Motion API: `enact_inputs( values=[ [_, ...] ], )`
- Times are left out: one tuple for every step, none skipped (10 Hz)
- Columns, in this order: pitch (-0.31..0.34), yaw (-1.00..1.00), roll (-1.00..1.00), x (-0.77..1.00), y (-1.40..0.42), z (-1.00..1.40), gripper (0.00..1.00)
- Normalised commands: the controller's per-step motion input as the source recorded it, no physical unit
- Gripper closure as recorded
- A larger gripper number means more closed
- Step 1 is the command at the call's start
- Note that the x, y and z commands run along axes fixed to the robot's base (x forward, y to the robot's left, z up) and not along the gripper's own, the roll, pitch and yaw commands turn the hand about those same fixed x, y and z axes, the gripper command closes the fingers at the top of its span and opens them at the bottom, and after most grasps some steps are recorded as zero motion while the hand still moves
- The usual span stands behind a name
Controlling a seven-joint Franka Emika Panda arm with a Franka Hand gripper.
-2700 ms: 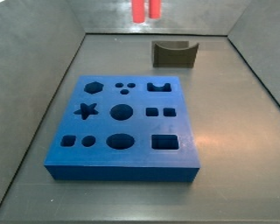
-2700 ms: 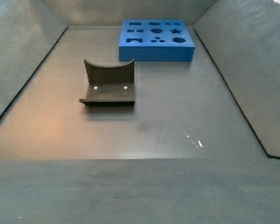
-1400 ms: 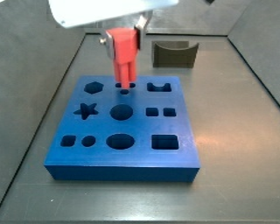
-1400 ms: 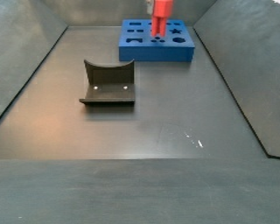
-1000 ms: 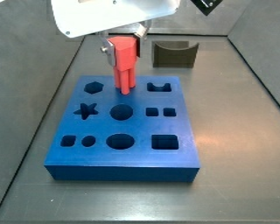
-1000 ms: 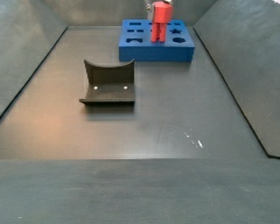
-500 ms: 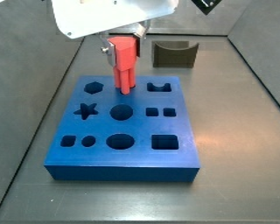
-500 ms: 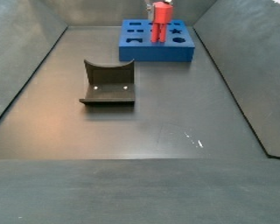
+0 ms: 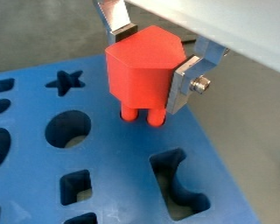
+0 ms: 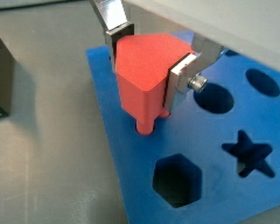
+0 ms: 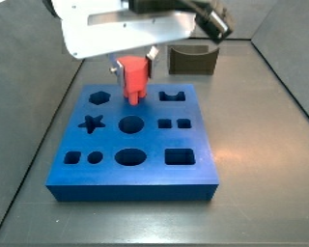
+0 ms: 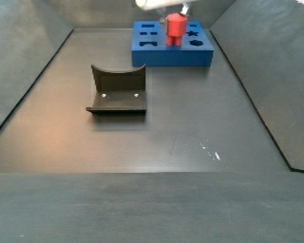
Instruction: Insert the 3 prong object.
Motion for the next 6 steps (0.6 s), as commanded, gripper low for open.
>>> enact_inputs(
  values=[
    [0.000,0.06,0.05,0.04,-0.03,-0.46,1.00],
    [0.000,0.09,0.12,0.05,-0.06,-0.46,1.00],
    [0.000,0.06,0.18,0.03,-0.08,-0.45,1.00],
    [0.000,0.03,0.19,0.00,-0.13,-0.39,1.00],
    [-0.021,0.01,0.00,0.00,0.00,-0.03,1.00],
    [0.000,0.00,0.00,0.00,0.00,0.00,1.00]
  ],
)
